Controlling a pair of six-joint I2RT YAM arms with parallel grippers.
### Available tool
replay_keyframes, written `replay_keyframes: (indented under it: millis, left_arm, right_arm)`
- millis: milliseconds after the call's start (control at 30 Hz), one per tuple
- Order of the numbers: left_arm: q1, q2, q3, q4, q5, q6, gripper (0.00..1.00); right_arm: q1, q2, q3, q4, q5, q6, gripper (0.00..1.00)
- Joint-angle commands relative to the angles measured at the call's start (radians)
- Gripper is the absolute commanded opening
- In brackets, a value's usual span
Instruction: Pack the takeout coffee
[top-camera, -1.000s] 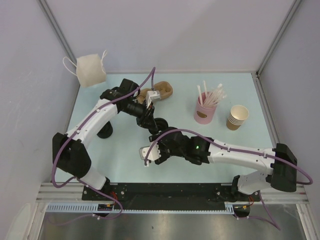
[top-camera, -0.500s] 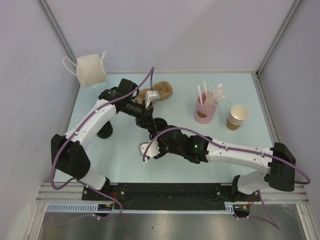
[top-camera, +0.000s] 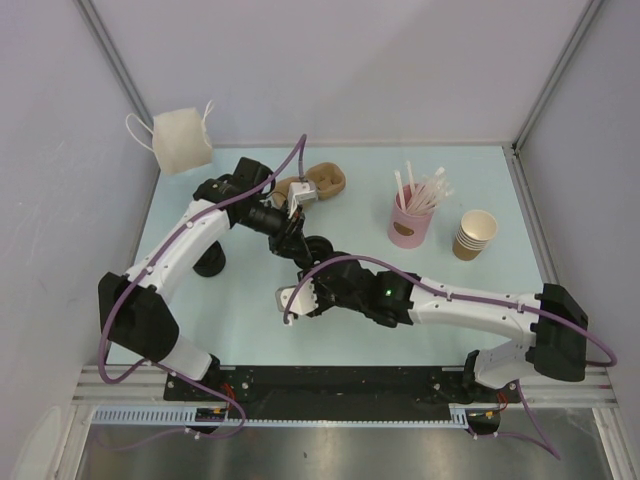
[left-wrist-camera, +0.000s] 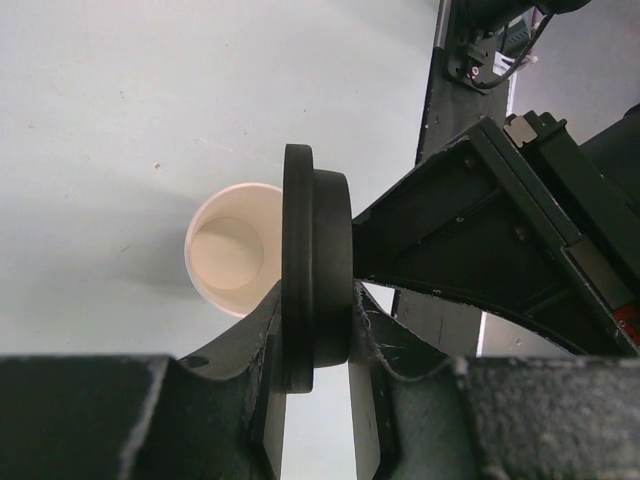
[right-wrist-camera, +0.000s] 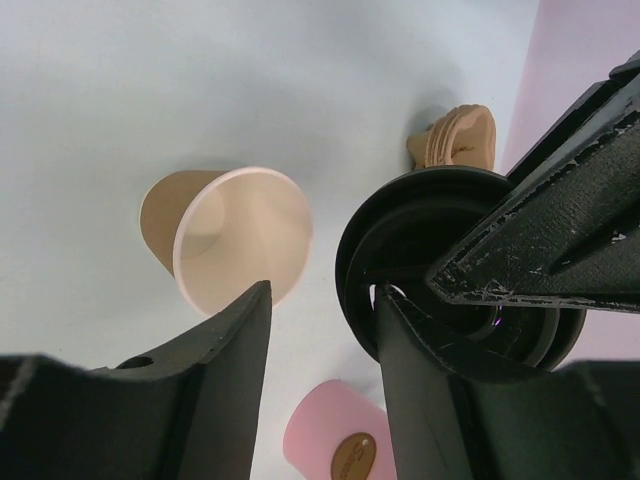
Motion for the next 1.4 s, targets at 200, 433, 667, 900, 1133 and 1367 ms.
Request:
replay_keyframes:
  millis: [200,433,667,900,1133,1367]
  left_arm:
    - [-0.001,-0.047,0.021,-0.057,0.106,0.037,0.01]
    - [-0.001,-0.054,0.017,-0.068,0.107,0.045,0.01]
    - [-0.002,-0.044,0.027,-0.077,0.118,0.045,0.01]
    - [-0.001,-0.05,0.024,-0.077,0.124,0.046,0.01]
    - [-0.001,-0.05,0.024,-0.08,0.132,0.055,0.01]
    - [-0.001,-0.06,0.018,-0.08,0.132,0.06,0.06]
  right_arm:
    - [0.004,0.014,0.007,-0.013,-0.003,-0.085,0.53]
    - [-0.062,-0.05,0.007,-0.102,-0.214,-0.065,0.6]
    - [-0.104,-0.076,0.007,-0.096,-0.253,-0.049,0.59]
    - [-0.079,-0.047,0.007,-0.061,-0.206,-0.046,0.52]
    - [-0.044,-0.004,0.006,0.011,-0.094,-0.059,0.47]
    - [-0.02,0.017,0.006,0.031,-0.035,-0.074,0.23]
